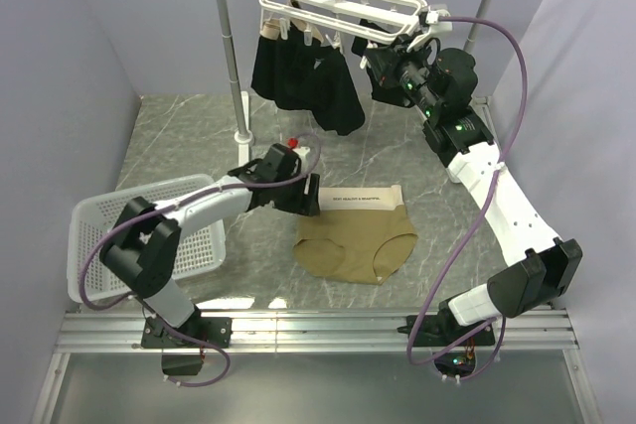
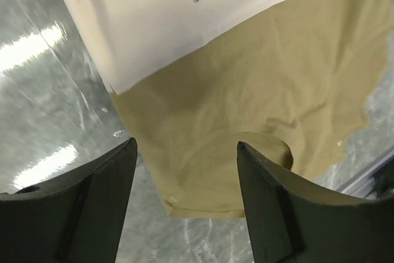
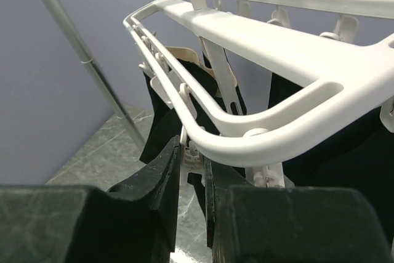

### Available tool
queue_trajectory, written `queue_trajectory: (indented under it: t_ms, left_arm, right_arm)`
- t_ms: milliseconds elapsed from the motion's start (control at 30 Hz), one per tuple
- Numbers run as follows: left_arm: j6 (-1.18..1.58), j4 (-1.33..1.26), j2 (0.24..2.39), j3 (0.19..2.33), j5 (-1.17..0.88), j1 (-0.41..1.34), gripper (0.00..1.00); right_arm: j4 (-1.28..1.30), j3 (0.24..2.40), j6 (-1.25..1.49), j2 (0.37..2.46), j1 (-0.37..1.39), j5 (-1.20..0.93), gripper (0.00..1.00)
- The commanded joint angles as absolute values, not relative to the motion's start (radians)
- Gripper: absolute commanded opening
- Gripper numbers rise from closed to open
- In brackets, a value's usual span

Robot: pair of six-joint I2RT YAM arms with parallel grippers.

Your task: Clip the underwear to the hanger

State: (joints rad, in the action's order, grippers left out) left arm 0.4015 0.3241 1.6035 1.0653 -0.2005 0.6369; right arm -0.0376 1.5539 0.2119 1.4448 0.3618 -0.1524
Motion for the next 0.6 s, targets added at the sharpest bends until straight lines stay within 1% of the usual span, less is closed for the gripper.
queue_trajectory:
  t_ms: [0,133,233,400,567]
  left_arm:
    - [0.517,0.362,1.656,1.101,-0.094,0.655,0.71]
    - [0.551,0.367,1.741,1.150,-0.080,0.657,0.71]
    - [0.583,0.391,1.798,1.192,-0.026,0.657,0.72]
    - [0.604,0.391,1.871,1.258,-0.026,0.658,0.74]
    - [0.614,0.388,1.943,1.334,-0.041,0.687,0.73]
  right_arm:
    - [-0.055,1.580,0.203,1.443,0.354,-0.166,0.00]
    - [-0.060,1.559,0.196,1.431,0.354,-0.172,0.00]
    - [-0.064,1.543,0.198,1.420,0.356,-0.176,0.00]
    - [-0.075,1.525,0.199,1.405,0.354,-0.183,0.00]
    - [-0.089,1.511,0.202,1.396,0.356,-0.186,0.00]
